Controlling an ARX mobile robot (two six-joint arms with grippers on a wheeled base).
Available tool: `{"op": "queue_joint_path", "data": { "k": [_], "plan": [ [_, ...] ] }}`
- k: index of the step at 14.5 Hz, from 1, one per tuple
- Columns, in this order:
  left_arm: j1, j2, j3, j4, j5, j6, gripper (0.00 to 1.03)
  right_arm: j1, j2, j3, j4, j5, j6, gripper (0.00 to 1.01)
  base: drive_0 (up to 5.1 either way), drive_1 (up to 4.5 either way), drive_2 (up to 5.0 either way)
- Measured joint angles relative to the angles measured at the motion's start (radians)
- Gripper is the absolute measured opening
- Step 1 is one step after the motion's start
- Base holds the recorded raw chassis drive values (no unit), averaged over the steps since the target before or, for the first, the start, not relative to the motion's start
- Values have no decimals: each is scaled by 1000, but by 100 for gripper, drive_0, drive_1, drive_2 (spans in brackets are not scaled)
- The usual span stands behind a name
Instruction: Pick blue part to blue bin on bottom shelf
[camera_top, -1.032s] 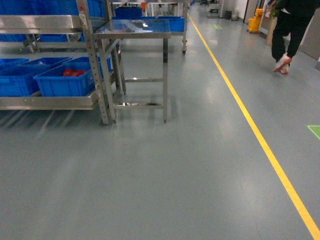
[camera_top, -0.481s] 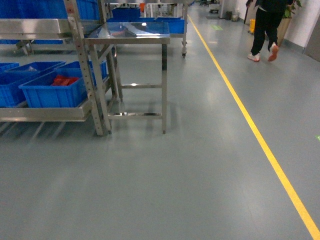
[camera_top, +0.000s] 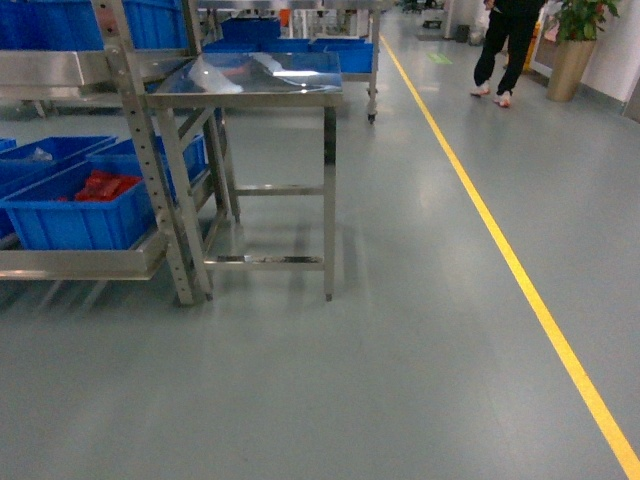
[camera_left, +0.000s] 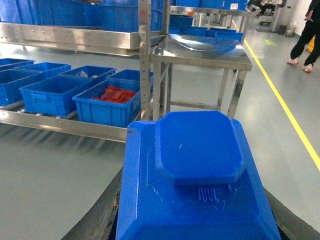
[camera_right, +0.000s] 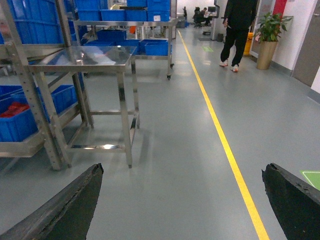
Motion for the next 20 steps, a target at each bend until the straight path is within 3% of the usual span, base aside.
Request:
{"op": "queue_joint_path", "data": {
  "k": [20],
  "plan": [
    [0, 1, 0, -1, 0, 0, 43, 0, 0, 0, -4, 0, 0, 98, -8, 406, -421]
  ]
}}
